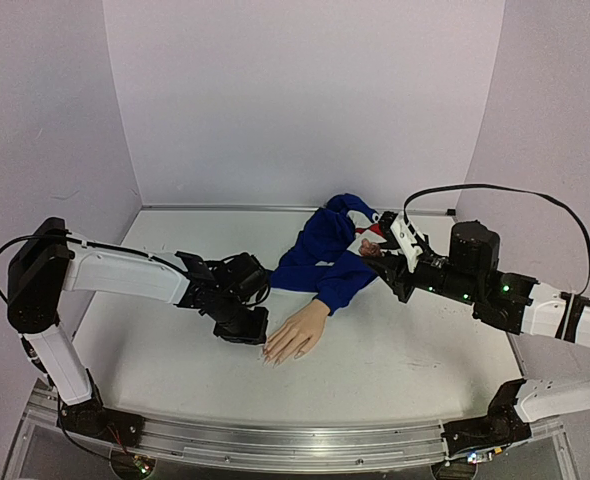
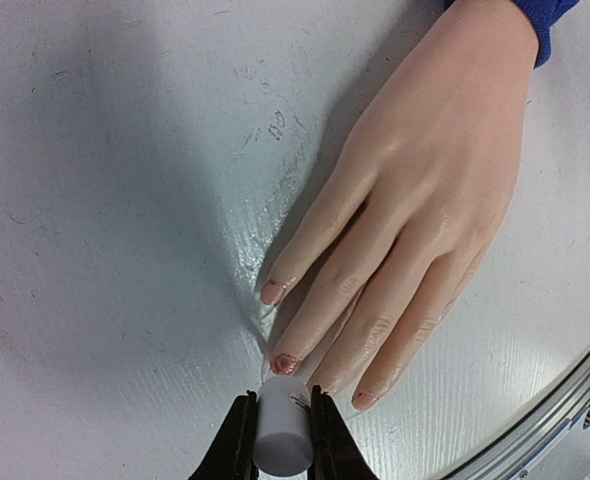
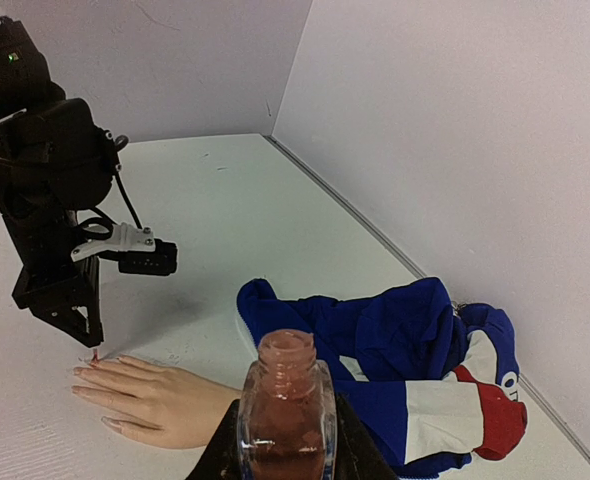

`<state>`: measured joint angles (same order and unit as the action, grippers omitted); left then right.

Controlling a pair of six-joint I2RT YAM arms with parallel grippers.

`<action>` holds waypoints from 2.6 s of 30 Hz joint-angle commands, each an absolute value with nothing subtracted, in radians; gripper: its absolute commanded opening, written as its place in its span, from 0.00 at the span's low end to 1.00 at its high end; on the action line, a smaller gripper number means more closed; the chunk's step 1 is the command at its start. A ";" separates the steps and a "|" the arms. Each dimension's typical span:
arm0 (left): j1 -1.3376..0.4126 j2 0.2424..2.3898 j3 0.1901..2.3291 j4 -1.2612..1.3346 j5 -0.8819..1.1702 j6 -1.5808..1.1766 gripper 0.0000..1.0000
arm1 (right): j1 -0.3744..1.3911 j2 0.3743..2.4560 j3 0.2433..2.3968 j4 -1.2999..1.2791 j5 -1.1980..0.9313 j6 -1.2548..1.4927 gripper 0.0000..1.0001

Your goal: Paint the nails

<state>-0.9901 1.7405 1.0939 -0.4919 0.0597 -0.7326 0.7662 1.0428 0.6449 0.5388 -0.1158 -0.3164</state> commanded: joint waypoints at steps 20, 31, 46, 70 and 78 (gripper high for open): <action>-0.992 1.749 1.115 -0.482 0.099 -0.746 0.00 | 0.761 1.031 0.658 0.605 -0.126 -0.304 0.00; -0.985 1.761 1.114 -0.495 0.103 -0.762 0.00 | 0.761 1.025 0.655 0.605 -0.125 -0.302 0.00; -0.985 1.751 1.103 -0.500 0.100 -0.762 0.00 | 0.761 1.035 0.662 0.604 -0.126 -0.304 0.00; -0.981 1.684 1.055 -0.501 0.065 -0.780 0.00 | 0.761 1.037 0.661 0.606 -0.129 -0.304 0.00; -0.992 1.612 1.031 -0.476 0.009 -0.766 0.00 | 0.761 1.037 0.659 0.605 -0.129 -0.304 0.00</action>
